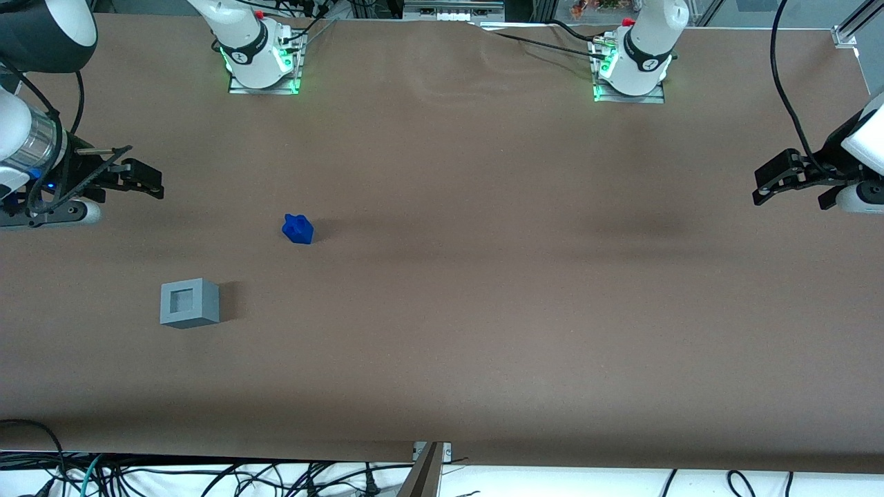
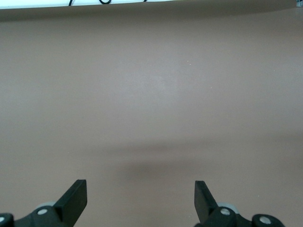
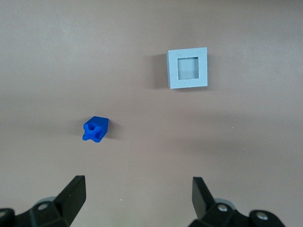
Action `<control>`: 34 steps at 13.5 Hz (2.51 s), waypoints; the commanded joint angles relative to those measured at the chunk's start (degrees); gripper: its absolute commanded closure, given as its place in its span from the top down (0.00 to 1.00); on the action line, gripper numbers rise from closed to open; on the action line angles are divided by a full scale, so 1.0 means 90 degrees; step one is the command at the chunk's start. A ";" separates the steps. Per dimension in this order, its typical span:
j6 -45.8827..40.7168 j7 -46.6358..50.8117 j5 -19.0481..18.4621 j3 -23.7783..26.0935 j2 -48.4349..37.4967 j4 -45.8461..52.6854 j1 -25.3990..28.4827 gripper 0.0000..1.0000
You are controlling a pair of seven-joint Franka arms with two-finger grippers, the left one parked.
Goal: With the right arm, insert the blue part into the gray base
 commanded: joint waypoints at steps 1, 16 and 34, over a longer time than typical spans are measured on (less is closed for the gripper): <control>-0.0235 -0.0028 0.0102 -0.0052 -0.0118 0.0058 0.0019 0.99; -0.0333 -0.0134 0.0043 -0.0042 -0.0119 0.0048 0.0019 0.99; 0.0105 0.0489 0.0053 0.0250 -0.0099 -0.0381 0.0019 0.99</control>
